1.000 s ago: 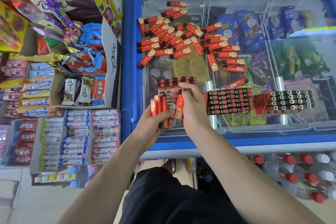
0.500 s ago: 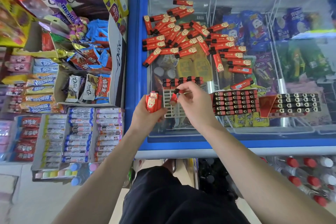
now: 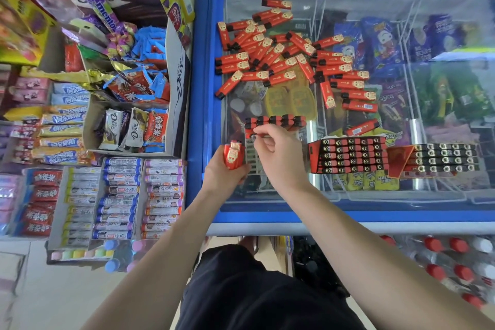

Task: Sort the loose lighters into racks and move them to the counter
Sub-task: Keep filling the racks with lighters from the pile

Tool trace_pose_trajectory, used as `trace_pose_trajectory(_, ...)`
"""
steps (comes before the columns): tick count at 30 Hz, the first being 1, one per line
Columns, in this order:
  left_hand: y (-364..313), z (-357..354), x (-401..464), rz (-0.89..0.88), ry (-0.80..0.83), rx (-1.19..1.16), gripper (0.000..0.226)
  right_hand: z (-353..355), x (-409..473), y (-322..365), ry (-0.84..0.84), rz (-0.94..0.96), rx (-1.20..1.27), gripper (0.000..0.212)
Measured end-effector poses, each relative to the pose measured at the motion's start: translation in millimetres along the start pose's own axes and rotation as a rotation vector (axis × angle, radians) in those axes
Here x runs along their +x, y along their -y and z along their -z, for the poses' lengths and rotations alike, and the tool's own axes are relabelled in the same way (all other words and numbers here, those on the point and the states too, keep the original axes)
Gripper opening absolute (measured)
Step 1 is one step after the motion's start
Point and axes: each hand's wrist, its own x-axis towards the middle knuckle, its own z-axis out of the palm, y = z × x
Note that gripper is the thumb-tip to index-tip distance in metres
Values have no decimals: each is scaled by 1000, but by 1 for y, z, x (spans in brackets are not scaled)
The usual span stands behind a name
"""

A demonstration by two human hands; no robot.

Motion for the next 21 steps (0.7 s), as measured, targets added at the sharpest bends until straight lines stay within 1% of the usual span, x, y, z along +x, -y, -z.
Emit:
trace_pose_trajectory(2,-2,0,0,10,13,-15,36,-4,1,5,-38,-99,64,16)
trace_pose_trajectory(4,-2,0,0,18,26,-55,35,-10,2,9,-89,-269,129,14)
trace_pose_trajectory(7,-3,1,-2,33,49,-163,31,-19,6,12,-108,-628,258,37)
trace_pose_trajectory(9,-4,1,-5,47,61,-246,26,-22,8,13,-86,-735,291,43)
trace_pose_trajectory(11,-5,2,-7,80,93,-363,26,-20,9,16,-50,-748,350,43)
trace_pose_trajectory(13,-4,3,-8,103,124,-416,31,-17,8,17,-10,-723,379,36)
trace_pose_trajectory(16,-2,5,-10,101,164,-422,33,-6,0,16,88,-601,309,16)
trace_pose_trajectory(17,-2,5,-11,96,180,-421,32,-2,-4,16,125,-552,292,13)
trace_pose_trajectory(19,-4,5,-15,92,227,-414,29,4,-7,13,186,-490,293,26)
trace_pose_trajectory(21,-5,5,-18,89,276,-400,27,9,-8,12,244,-485,364,33)
